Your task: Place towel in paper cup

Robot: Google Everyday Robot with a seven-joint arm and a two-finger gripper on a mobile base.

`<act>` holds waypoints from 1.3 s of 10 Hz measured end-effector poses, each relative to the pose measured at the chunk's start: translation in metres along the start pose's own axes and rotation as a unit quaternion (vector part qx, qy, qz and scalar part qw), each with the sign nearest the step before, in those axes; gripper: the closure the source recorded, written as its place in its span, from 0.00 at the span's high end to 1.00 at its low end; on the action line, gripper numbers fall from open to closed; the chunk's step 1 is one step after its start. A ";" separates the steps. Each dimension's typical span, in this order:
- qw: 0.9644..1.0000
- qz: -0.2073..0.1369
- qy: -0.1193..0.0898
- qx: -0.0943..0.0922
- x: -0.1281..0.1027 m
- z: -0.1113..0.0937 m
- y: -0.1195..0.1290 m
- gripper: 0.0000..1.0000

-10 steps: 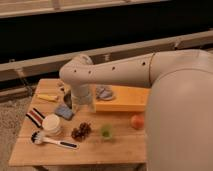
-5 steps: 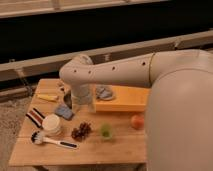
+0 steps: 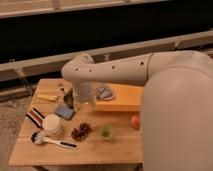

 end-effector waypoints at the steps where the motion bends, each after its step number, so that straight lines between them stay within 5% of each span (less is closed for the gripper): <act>1: 1.000 -0.005 -0.005 0.000 -0.019 0.004 -0.008 0.65; 7: 0.999 -0.018 -0.046 0.000 -0.131 0.027 -0.070 0.65; 10: 0.994 -0.025 -0.106 0.005 -0.154 0.058 -0.076 0.65; 13: 0.989 -0.028 -0.142 0.029 -0.176 0.068 -0.085 0.65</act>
